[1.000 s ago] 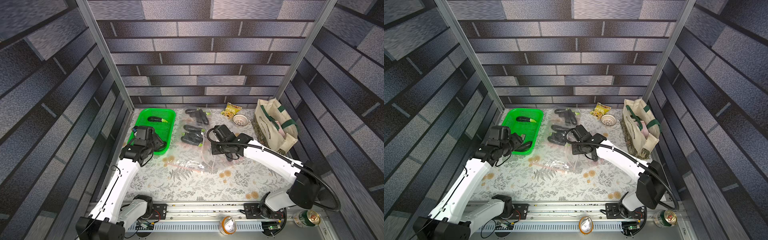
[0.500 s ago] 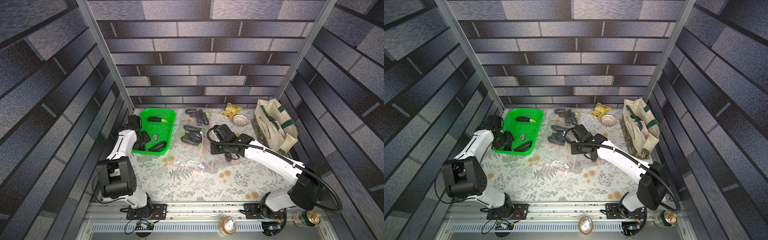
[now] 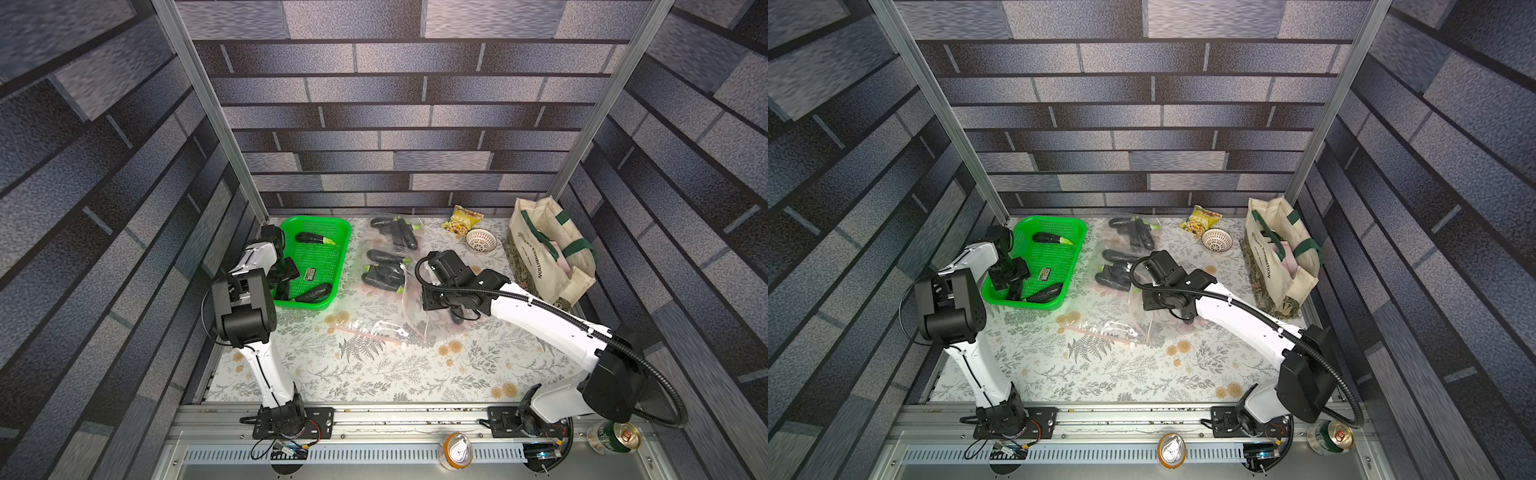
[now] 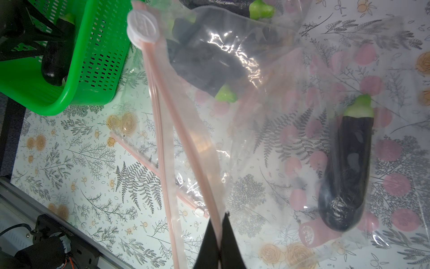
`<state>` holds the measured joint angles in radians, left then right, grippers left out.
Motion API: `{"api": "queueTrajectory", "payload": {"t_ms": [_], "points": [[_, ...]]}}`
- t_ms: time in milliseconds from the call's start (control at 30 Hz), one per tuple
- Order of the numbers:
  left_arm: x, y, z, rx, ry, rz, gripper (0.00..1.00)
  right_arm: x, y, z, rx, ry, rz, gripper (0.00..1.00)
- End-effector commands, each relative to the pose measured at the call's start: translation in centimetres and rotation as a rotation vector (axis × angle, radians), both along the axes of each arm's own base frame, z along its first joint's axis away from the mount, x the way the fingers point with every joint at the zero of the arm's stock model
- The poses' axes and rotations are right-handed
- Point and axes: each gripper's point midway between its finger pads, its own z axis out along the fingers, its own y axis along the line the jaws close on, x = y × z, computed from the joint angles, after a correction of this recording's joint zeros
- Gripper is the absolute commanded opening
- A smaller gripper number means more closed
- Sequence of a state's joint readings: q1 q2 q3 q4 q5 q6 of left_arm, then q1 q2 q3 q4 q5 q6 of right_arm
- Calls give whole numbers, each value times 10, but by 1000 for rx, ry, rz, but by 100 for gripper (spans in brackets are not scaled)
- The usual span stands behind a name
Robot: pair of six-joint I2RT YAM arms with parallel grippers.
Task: Place the eggplant in a zip-top bag and seal the zipper
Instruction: Pick up the eggplant from the basket.
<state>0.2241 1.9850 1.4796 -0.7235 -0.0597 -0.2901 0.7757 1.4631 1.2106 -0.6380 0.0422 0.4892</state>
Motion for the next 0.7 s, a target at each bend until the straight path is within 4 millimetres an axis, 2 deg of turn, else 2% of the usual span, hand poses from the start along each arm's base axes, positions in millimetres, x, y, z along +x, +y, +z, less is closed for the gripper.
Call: {"api": "queueTrajectory", "payload": {"t_ms": [0,100,167,267,400,500,667], "points": [[9,-4,-8,9,37,-49,67,0,-1,7,20,-21,8,0],[16,-10,-19,5,60,-72,63,0,0,8,23,-21,13,0],[21,-17,-23,0,69,-89,56,0,-1,7,22,-21,15,0],[25,-25,-22,25,71,-120,39,0,-1,7,17,-26,16,0],[27,-29,-11,46,57,-138,30,0,-2,7,17,-26,16,0],[26,-33,18,55,9,-139,26,0,-2,10,26,-34,12,0],[16,-53,110,100,-180,-162,26,-1,3,19,74,-41,15,0]]}}
